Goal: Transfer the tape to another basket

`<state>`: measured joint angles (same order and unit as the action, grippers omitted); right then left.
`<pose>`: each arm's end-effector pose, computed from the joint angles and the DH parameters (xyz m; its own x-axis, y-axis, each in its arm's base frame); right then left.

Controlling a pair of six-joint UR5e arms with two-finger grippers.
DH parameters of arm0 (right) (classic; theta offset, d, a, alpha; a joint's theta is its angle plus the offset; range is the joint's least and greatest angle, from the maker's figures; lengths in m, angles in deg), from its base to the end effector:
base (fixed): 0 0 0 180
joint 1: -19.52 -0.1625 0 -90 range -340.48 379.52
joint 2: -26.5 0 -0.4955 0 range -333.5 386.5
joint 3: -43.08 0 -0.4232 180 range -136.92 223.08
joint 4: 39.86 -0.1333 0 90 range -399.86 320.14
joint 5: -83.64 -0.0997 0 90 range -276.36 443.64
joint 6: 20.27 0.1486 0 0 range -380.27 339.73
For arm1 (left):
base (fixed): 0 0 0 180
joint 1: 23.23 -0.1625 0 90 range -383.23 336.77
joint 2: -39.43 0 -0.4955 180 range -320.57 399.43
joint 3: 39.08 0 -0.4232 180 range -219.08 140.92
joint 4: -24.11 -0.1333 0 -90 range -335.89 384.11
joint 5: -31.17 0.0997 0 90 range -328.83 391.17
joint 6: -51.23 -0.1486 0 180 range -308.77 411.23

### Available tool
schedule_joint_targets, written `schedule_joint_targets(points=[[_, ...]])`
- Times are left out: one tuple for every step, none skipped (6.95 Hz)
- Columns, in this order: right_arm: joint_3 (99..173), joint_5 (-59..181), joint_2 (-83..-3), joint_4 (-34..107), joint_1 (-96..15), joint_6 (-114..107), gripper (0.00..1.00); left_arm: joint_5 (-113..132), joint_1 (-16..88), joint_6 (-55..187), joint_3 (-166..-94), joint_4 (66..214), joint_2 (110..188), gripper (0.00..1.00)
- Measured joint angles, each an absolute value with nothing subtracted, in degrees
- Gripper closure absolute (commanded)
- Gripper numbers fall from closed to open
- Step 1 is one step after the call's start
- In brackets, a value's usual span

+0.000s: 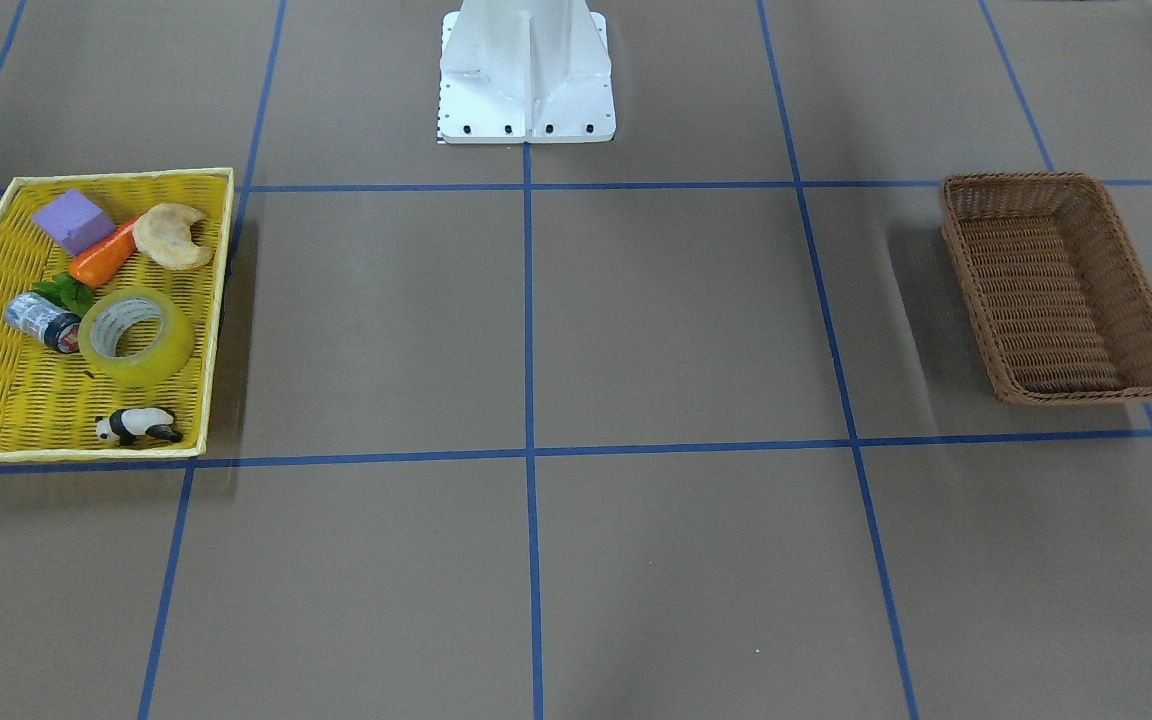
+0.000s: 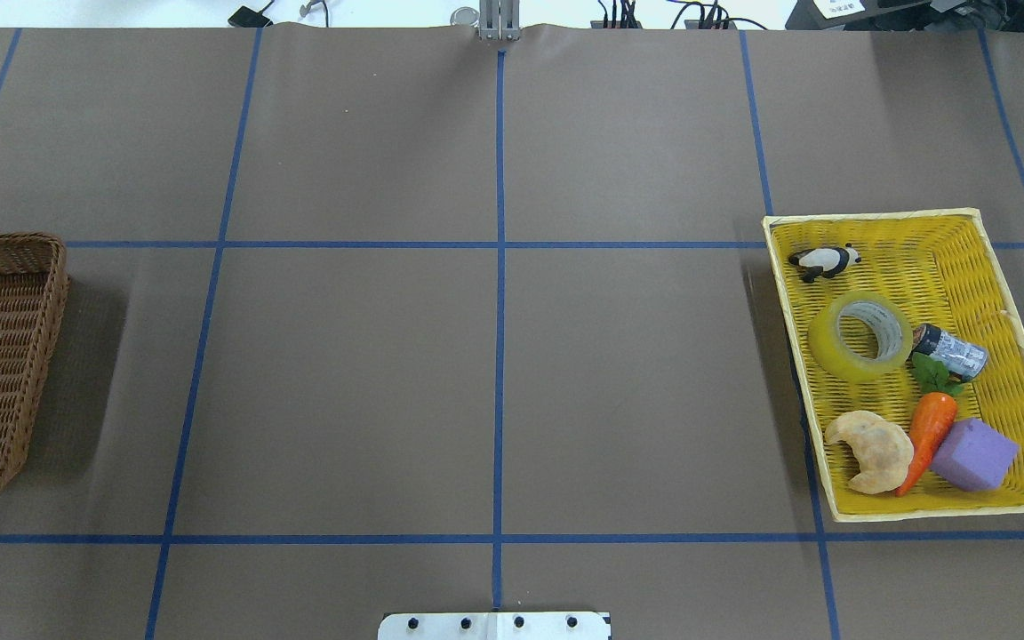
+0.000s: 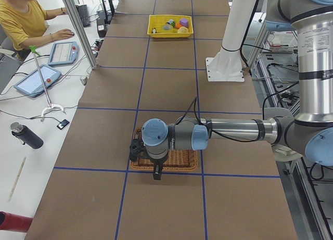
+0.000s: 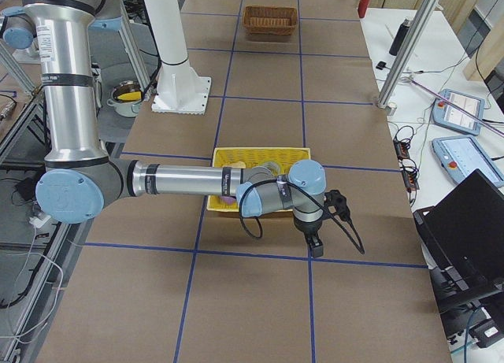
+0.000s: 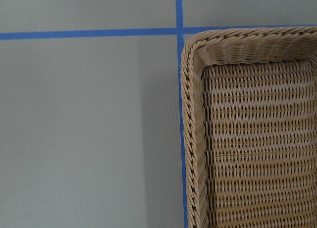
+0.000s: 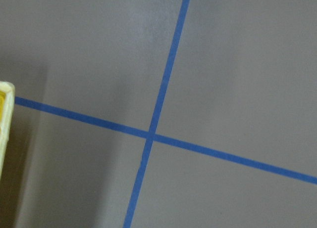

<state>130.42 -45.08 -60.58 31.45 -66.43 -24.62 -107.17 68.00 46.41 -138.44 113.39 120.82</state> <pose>-0.0007 -0.5818 0.7327 0.7566 -0.3285 0.5653 0.1245 0.9212 0.3687 -0.0319 -0.4482 0.7456 0.6640 0.0702 -0.7444 -0.0345 0.9974 0.0633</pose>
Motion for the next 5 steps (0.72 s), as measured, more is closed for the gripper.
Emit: schedule_joint_targets(points=[[130.96,-44.90,-59.57,27.99,-63.51,-23.16,0.00,-107.30,68.00,46.58,-138.73,113.71,121.40,0.01],[131.43,-44.49,-57.19,26.27,-59.23,-22.33,0.00,-107.38,68.00,46.63,-138.94,113.83,122.06,0.01],[131.96,-44.50,-54.48,25.53,-54.78,-21.82,0.00,-107.36,68.00,46.65,-139.08,113.89,123.06,0.01],[132.85,-44.71,-52.96,25.29,-52.00,-21.49,0.00,-107.25,68.00,46.62,-139.07,114.18,124.53,0.01],[133.78,-44.84,-52.39,25.22,-49.91,-21.33,0.00,-107.19,68.00,46.60,-138.69,115.40,126.16,0.01]])
